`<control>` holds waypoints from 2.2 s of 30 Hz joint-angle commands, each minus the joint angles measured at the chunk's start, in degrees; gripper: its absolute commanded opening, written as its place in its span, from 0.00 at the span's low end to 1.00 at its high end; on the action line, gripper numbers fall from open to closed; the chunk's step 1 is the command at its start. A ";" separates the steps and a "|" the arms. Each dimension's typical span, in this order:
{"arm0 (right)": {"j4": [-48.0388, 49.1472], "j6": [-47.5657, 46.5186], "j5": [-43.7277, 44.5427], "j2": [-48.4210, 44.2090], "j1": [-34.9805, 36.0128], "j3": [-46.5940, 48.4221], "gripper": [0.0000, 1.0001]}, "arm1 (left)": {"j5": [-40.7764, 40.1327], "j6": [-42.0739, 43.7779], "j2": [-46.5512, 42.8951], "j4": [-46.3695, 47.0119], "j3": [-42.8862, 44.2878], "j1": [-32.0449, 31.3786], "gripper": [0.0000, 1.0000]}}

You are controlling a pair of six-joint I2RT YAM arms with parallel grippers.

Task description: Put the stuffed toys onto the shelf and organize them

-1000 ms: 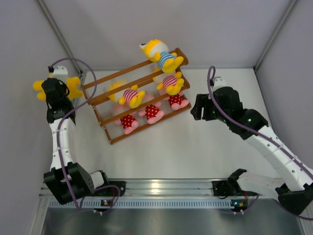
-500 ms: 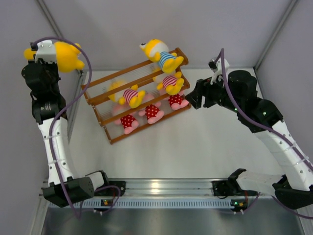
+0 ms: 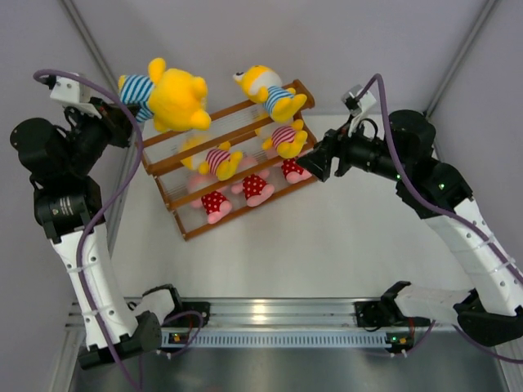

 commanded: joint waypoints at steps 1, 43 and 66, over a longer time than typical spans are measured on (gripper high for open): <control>8.66 -1.35 -7.12 -0.63 0.44 2.00 0.70 | 22.27 -12.12 -1.39 -0.97 -1.93 -0.18 0.00; -5.47 34.41 28.81 -13.64 24.00 -18.37 0.00 | 10.75 13.24 -12.83 -26.79 -19.69 -10.70 0.82; 15.17 60.79 36.20 -2.04 26.54 -29.38 0.00 | -8.81 33.56 -5.09 -32.45 -22.94 -55.98 0.99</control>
